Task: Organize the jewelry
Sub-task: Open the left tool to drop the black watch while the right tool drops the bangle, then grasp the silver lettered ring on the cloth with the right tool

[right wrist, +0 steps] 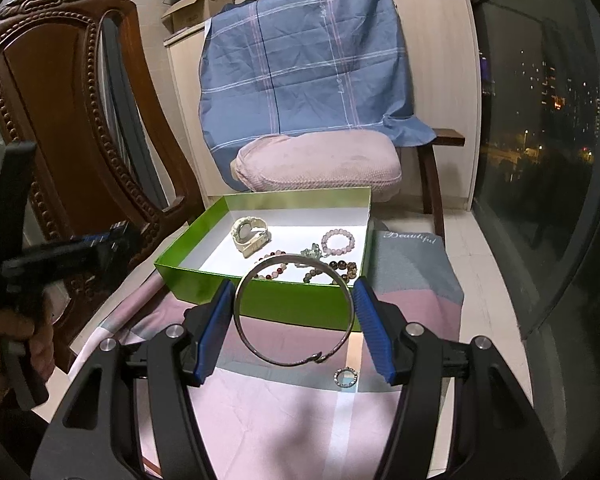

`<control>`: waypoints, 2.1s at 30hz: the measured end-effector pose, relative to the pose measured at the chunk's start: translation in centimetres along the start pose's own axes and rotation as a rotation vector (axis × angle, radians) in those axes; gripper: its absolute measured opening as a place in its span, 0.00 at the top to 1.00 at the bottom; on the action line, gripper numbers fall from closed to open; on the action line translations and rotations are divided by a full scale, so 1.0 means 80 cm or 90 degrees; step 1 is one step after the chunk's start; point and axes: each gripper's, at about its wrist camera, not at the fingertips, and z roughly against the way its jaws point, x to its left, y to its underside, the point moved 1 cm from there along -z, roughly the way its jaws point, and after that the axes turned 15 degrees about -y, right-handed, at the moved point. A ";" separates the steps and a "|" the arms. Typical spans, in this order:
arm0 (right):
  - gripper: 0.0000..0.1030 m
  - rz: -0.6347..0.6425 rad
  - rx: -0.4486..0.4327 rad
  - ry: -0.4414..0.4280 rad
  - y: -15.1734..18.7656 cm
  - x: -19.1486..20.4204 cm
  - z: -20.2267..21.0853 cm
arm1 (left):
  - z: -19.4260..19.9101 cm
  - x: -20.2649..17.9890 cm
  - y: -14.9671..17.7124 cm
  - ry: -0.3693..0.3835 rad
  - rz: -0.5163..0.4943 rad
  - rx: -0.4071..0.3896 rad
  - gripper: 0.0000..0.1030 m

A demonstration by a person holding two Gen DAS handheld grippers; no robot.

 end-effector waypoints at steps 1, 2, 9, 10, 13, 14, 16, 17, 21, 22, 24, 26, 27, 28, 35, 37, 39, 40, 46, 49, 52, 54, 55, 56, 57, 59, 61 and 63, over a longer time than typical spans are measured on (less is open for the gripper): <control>0.42 -0.003 0.000 -0.003 0.000 -0.001 -0.001 | -0.006 -0.003 -0.007 -0.003 -0.002 0.003 0.71; 0.42 -0.005 -0.001 -0.005 -0.003 -0.003 -0.001 | -0.015 -0.008 -0.019 -0.005 -0.006 0.004 0.71; 0.42 -0.025 -0.004 -0.011 -0.007 -0.012 -0.001 | -0.082 -0.026 -0.058 -0.023 -0.012 0.055 0.26; 0.42 -0.027 -0.003 -0.012 -0.008 -0.013 -0.001 | -0.084 -0.023 -0.056 -0.033 -0.007 0.058 0.26; 0.42 -0.025 -0.005 -0.013 -0.009 -0.013 -0.002 | -0.061 -0.011 -0.039 -0.014 0.011 0.052 0.26; 0.42 -0.024 -0.006 -0.013 -0.010 -0.013 -0.002 | -0.051 -0.009 -0.033 -0.009 0.016 0.046 0.26; 0.42 -0.023 -0.007 -0.012 -0.010 -0.015 -0.002 | -0.022 0.005 -0.012 -0.001 0.041 0.026 0.25; 0.42 -0.024 -0.007 -0.011 -0.010 -0.015 -0.003 | -0.012 0.012 -0.002 0.003 0.060 0.022 0.23; 0.42 -0.013 -0.001 -0.006 -0.010 -0.012 -0.011 | 0.008 0.027 0.044 0.001 0.096 0.026 0.22; 0.42 -0.012 0.003 -0.004 -0.009 -0.011 -0.013 | 0.010 0.026 0.051 -0.002 0.088 0.026 0.22; 0.42 -0.009 0.008 0.000 -0.008 -0.008 -0.018 | 0.010 0.021 0.064 -0.019 0.051 0.022 0.22; 0.42 -0.008 0.011 0.001 -0.008 -0.005 -0.024 | 0.011 0.023 0.064 -0.019 0.051 0.016 0.22; 0.42 -0.008 0.013 0.003 -0.010 -0.003 -0.029 | 0.010 0.025 0.063 -0.017 0.056 0.018 0.22; 0.42 -0.007 0.011 0.004 -0.012 -0.001 -0.034 | 0.009 0.029 0.063 -0.018 0.061 0.020 0.22; 0.42 0.033 0.015 0.016 -0.069 0.019 -0.102 | 0.016 0.021 0.054 -0.022 0.022 0.000 0.20; 0.40 0.031 0.012 0.019 -0.102 0.016 -0.133 | 0.014 0.019 0.055 -0.020 0.015 0.007 0.20; 0.32 0.038 0.006 0.021 -0.127 0.011 -0.149 | 0.013 0.020 0.057 -0.020 0.014 0.010 0.20; 0.29 0.039 -0.015 0.034 -0.140 0.008 -0.145 | 0.012 0.020 0.057 -0.020 0.010 0.013 0.20; 0.12 0.016 -0.172 -0.005 -0.140 0.002 -0.024 | 0.007 0.024 0.060 -0.021 0.006 0.023 0.20; 0.11 0.008 -0.186 0.010 -0.101 -0.009 0.022 | 0.009 0.020 0.062 -0.016 0.003 0.021 0.20; 0.11 -0.022 -0.155 0.013 -0.049 -0.019 0.042 | 0.009 0.012 0.064 -0.019 -0.008 0.017 0.20; 0.11 -0.013 -0.131 0.042 -0.018 -0.018 0.046 | 0.009 0.008 0.066 -0.025 -0.010 0.012 0.20; 0.11 -0.009 -0.120 0.059 -0.008 -0.017 0.046 | 0.008 0.006 0.068 -0.027 -0.010 0.011 0.20; 0.11 -0.008 -0.102 0.069 0.004 -0.015 0.045 | 0.007 0.004 0.069 -0.026 -0.011 0.011 0.20; 0.11 -0.006 -0.089 0.065 0.012 -0.016 0.043 | 0.006 0.000 0.072 -0.025 -0.014 0.012 0.20; 0.11 0.007 -0.076 0.077 0.018 -0.021 0.039 | 0.006 -0.008 0.076 -0.028 -0.028 0.011 0.20; 0.11 0.005 -0.068 0.083 0.020 -0.032 0.036 | 0.008 -0.014 0.079 -0.032 -0.034 0.007 0.20; 0.11 -0.019 -0.054 0.073 0.022 -0.043 0.034 | 0.007 -0.019 0.081 -0.029 -0.037 0.012 0.20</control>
